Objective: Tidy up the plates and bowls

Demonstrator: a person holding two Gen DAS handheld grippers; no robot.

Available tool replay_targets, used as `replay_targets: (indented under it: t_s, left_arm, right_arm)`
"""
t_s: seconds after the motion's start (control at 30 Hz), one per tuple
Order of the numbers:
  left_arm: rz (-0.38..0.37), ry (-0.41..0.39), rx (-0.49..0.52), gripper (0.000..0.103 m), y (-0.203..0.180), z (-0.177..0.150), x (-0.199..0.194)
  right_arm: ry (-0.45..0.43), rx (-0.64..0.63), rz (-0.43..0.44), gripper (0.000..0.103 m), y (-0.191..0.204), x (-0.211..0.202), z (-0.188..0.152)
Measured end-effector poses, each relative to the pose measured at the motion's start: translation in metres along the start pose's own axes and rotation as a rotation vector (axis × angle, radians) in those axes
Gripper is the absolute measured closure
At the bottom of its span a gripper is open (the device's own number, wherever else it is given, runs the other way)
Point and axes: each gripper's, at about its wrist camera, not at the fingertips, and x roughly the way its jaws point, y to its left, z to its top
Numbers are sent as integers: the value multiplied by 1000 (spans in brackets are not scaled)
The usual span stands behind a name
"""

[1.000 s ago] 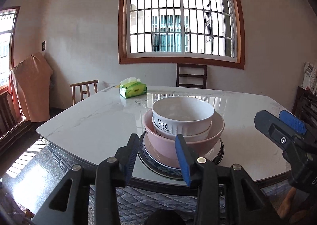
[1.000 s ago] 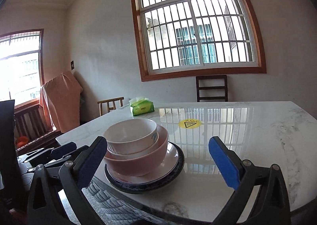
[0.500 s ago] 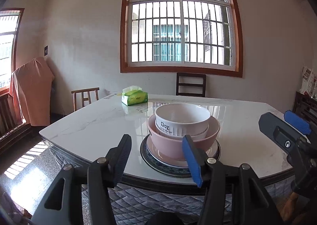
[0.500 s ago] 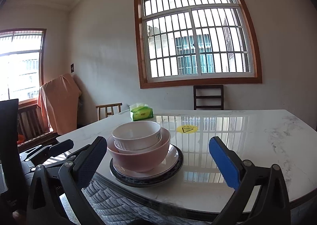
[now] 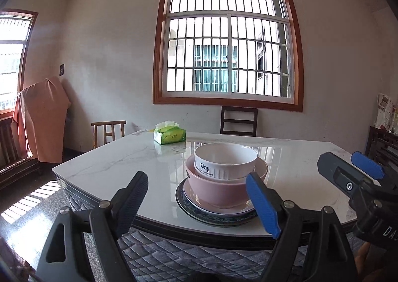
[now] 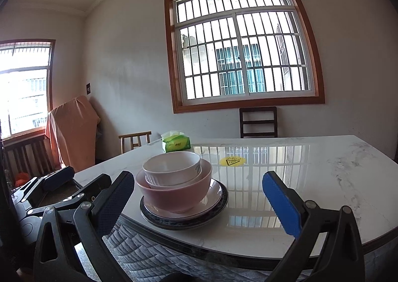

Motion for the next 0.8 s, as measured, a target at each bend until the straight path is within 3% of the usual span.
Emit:
replay_targets:
  t_s: [0.8]
  left_arm:
    - [1, 52, -32, 20, 10, -4, 4]
  right_arm:
    - [26, -12, -1, 1, 1, -6, -7]
